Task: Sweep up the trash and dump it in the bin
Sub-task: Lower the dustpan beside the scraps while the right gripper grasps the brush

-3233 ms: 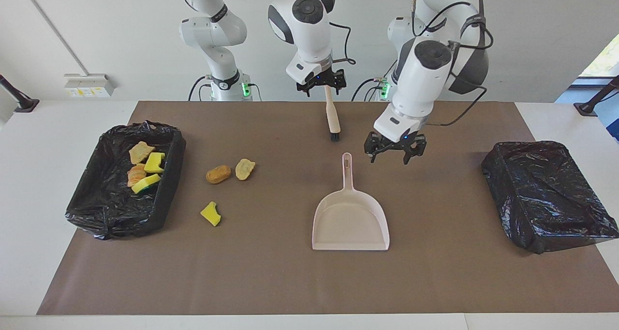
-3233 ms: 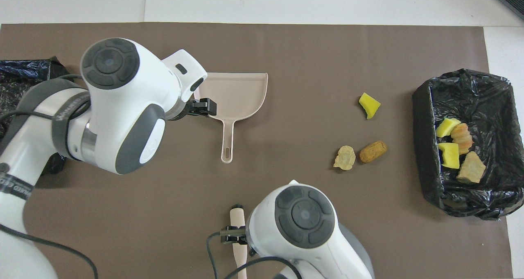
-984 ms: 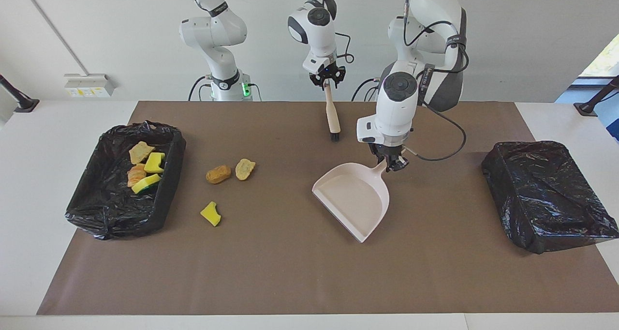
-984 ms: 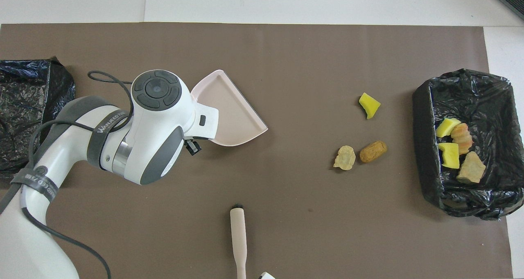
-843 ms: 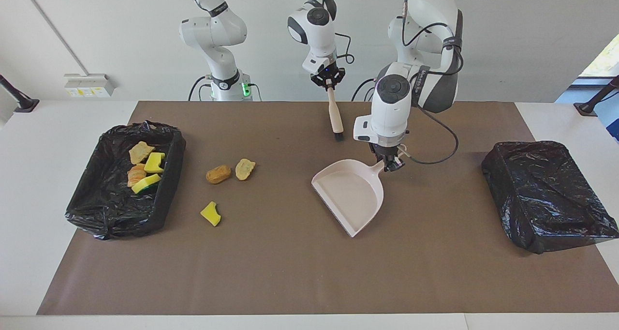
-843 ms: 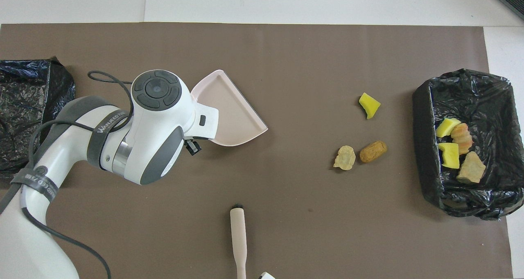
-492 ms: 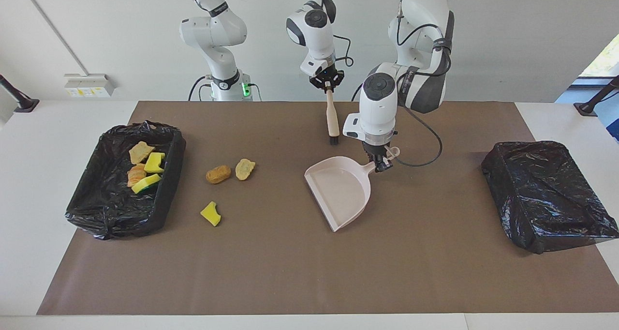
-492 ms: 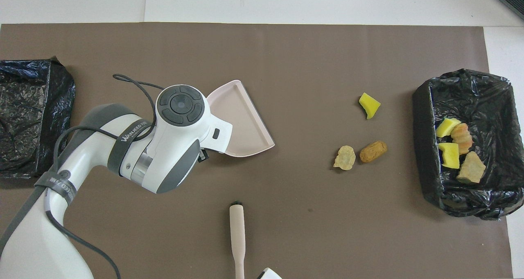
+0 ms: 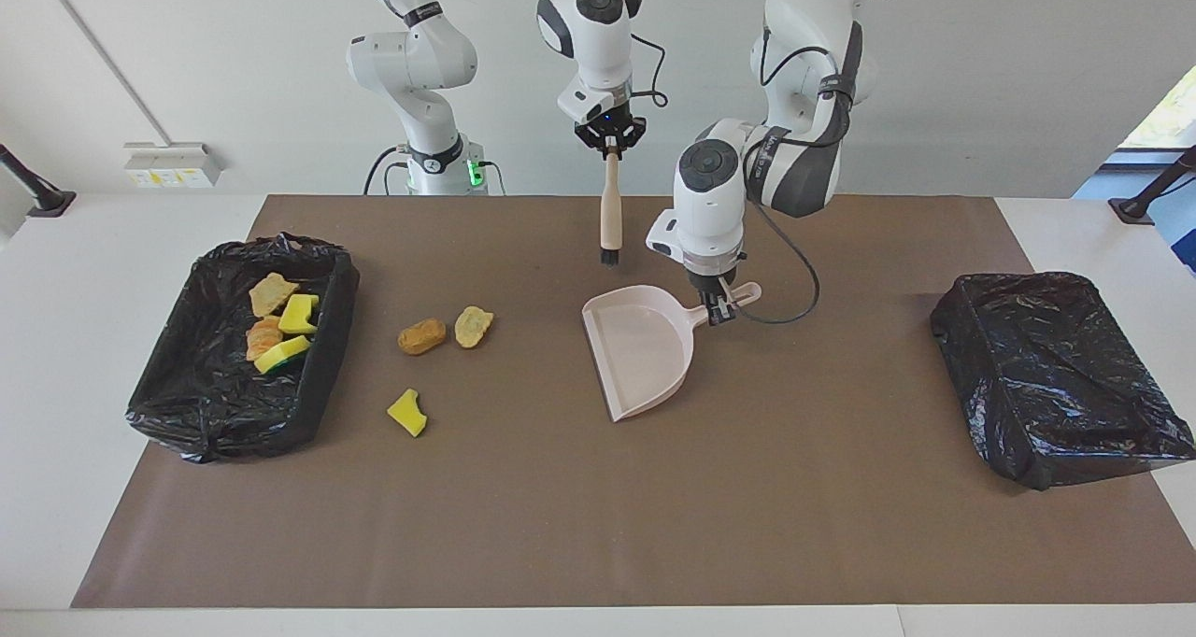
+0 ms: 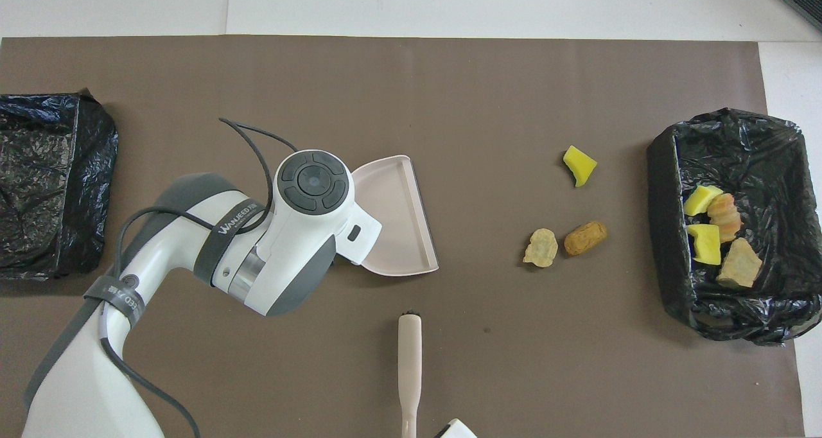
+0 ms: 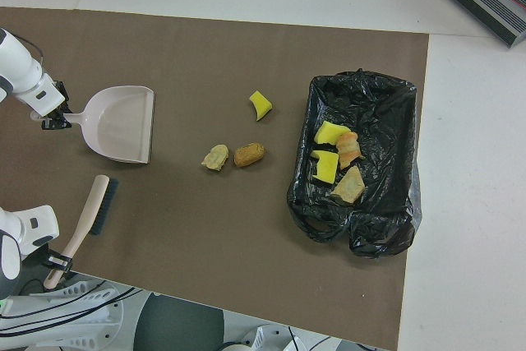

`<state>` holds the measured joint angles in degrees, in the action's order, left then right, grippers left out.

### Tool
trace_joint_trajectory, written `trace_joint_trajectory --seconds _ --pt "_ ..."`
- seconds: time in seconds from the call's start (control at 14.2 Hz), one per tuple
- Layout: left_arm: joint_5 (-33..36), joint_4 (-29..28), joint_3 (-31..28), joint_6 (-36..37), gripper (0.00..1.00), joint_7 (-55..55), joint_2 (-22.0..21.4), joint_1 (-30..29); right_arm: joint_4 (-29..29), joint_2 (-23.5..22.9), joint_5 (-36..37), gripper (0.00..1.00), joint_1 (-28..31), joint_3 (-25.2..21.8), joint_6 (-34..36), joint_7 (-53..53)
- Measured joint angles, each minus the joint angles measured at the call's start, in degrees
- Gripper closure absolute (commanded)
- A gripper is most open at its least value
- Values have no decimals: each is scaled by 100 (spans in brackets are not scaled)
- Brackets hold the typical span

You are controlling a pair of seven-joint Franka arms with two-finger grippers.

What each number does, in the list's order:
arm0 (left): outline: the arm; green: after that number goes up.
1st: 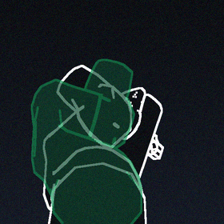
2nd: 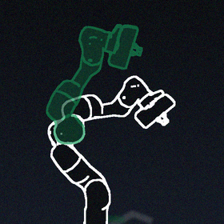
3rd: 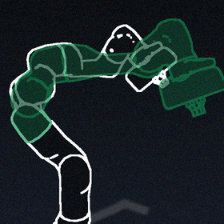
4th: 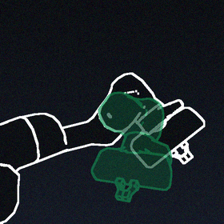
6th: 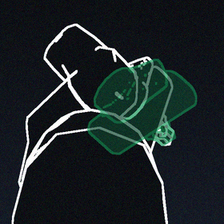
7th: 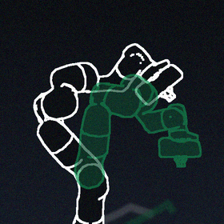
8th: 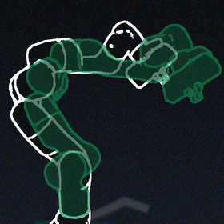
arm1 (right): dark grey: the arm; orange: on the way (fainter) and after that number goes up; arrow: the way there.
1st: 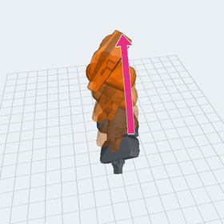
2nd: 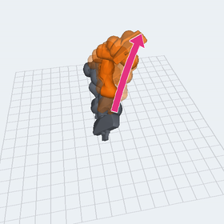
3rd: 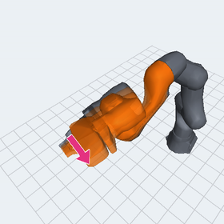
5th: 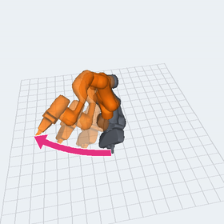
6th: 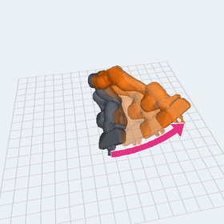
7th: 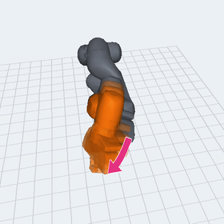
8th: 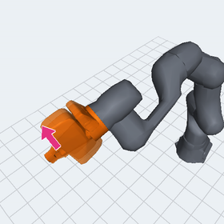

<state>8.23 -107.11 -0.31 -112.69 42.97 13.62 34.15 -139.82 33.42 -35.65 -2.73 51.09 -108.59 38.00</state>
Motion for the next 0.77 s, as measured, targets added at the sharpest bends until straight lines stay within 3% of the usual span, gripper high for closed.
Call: trace_joint_trajectory --seconds 0.21,0.49,0.77 --pt "90 -91 1 -11 100 -1 -38 136 -41 424 856 100 111 -169 518 72" --pt "236 -161 5 -11 100 -3 -114 207 -225 437 1895 100 503 -260 727 -114" --pt "238 -224 5 -12 100 -138 -159 262 -557 329 2932 100 1123 -497 725 -1055"
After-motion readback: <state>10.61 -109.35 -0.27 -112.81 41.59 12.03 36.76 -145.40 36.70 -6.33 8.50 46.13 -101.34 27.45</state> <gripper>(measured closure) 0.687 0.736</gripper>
